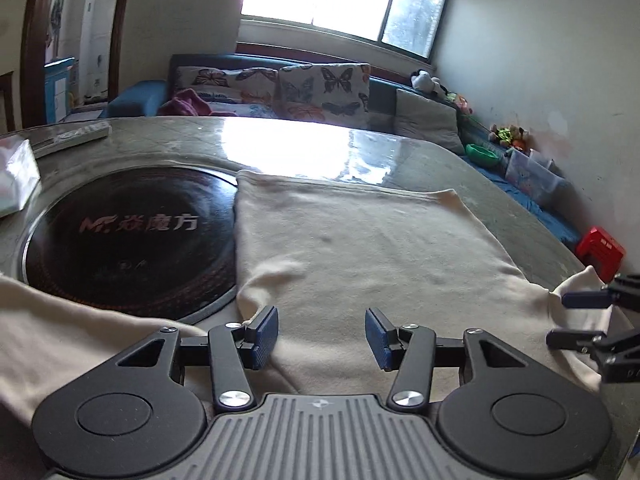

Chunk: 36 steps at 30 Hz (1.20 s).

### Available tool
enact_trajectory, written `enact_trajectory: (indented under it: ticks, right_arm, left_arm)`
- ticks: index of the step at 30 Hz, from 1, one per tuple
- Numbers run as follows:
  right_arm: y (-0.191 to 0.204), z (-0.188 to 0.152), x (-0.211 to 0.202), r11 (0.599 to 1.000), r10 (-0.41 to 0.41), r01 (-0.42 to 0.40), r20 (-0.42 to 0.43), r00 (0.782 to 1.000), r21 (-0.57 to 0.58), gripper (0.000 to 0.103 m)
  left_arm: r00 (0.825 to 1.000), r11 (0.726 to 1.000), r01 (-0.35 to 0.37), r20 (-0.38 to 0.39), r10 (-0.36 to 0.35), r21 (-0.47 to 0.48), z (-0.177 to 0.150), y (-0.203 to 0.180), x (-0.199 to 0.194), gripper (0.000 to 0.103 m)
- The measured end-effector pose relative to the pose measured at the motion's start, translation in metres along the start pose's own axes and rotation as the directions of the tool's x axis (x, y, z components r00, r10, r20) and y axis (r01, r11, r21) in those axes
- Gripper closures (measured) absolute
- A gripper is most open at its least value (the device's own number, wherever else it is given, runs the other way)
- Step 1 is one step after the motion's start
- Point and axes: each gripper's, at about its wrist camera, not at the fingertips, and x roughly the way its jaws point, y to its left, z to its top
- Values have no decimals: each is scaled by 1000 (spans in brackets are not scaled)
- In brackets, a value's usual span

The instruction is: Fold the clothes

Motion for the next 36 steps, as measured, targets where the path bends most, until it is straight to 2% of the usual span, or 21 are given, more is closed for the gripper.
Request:
enact_trajectory:
  ticks: [4, 8, 13, 16, 21, 23, 25, 28, 30, 31, 33, 36]
  right_arm:
    - [-5, -4, 2, 1000, 8, -7, -7, 1000, 25, 38]
    - [-11, -5, 2, 998, 19, -19, -12, 1000, 58, 36]
    - [-9, -5, 2, 999, 10, -10, -12, 1000, 48, 33]
    - [-9, -3, 3, 999, 10, -9, -13, 1000, 39, 32]
    - [-4, 1, -3, 1000, 7, -7, 9, 1000, 14, 31]
    - [-1, 3, -7, 1000, 10, -11, 25, 1000, 10, 31]
    - [1, 5, -13, 1000, 17, -17, 42, 999, 7, 31]
    - [6, 7, -18, 1000, 26, -26, 56, 998, 0, 31]
    - [9, 8, -19, 999, 32, -32, 61, 998, -4, 31]
    - [11, 9, -20, 999, 35, -34, 63, 997, -6, 31]
    - [13, 10, -21, 999, 39, -38, 67, 997, -9, 31]
    - [16, 11, -23, 999, 42, -41, 70, 997, -11, 31]
  left_arm:
    - [1000, 1000, 6, 8, -5, -11, 4, -4, -4, 49]
    - [999, 1000, 15, 28, -15, 1, 17, -13, 8, 48]
    - [999, 997, -45, -14, 44, -67, 20, 2, 28, 48]
    - [999, 996, -34, 20, 36, -85, 17, 10, 8, 47]
    - [984, 986, -136, 102, 146, -97, 11, 28, -35, 47]
    - [966, 967, -220, 113, 234, -125, 5, 44, -49, 47]
    - [938, 938, -308, 116, 328, -160, -1, 61, -61, 47]
    - [874, 864, -447, 90, 477, -234, -11, 93, -74, 48]
    - [834, 811, -513, 61, 549, -283, -15, 114, -79, 48]
    - [820, 790, -532, 49, 571, -305, -16, 123, -80, 48]
    - [805, 766, -551, 29, 592, -332, -18, 136, -81, 49]
    - [804, 757, -555, 12, 595, -346, -18, 148, -79, 52]
